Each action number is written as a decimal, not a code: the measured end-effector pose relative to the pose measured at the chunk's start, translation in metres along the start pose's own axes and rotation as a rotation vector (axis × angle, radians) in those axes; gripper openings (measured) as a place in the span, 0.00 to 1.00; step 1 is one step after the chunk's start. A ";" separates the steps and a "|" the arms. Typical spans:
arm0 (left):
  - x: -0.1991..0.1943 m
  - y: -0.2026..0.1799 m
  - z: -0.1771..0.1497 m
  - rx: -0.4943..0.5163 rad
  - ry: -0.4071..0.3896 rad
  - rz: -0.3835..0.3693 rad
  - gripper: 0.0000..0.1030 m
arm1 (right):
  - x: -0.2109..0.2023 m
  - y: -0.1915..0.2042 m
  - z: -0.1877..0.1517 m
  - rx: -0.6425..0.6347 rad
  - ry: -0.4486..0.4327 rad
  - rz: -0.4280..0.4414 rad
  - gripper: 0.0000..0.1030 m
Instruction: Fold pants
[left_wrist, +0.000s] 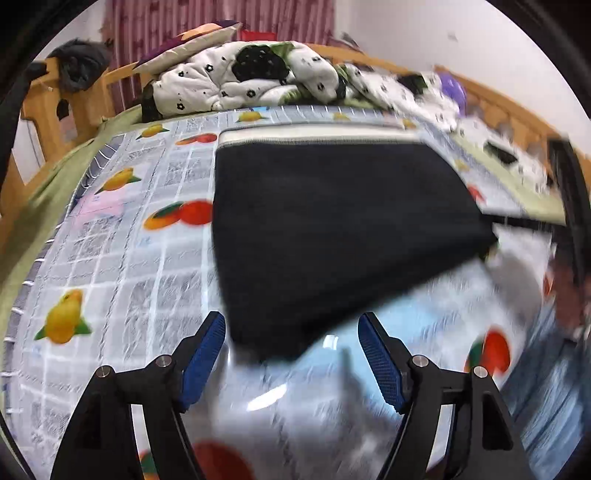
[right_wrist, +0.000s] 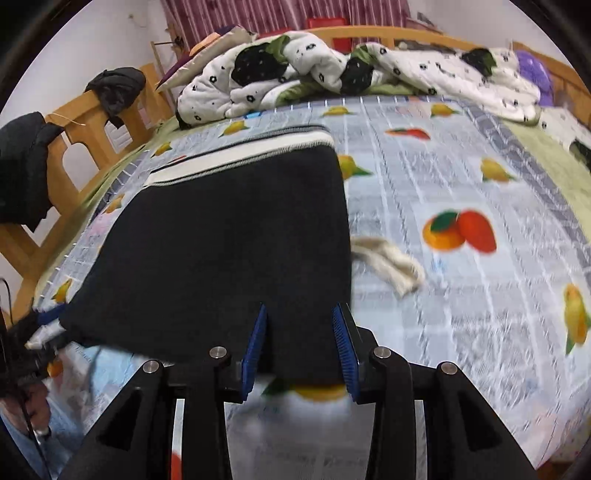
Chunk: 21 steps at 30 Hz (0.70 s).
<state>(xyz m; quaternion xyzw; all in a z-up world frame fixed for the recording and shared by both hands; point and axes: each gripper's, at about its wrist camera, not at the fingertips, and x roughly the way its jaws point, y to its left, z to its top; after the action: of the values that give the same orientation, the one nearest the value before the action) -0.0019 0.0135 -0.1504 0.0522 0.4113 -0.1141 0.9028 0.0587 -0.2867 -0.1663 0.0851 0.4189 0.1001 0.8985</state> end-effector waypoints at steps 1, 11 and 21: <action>-0.003 -0.003 -0.006 0.055 -0.012 0.062 0.70 | -0.002 0.000 -0.002 0.012 -0.001 0.013 0.36; 0.014 -0.026 -0.004 0.367 0.022 0.299 0.42 | -0.008 0.011 -0.006 -0.033 -0.009 0.019 0.36; 0.013 0.032 -0.015 -0.137 -0.032 0.046 0.09 | -0.003 0.010 -0.008 -0.060 0.000 -0.011 0.36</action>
<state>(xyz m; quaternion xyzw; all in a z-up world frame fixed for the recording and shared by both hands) 0.0029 0.0450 -0.1702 -0.0022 0.4024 -0.0654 0.9131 0.0496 -0.2772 -0.1663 0.0558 0.4160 0.1077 0.9013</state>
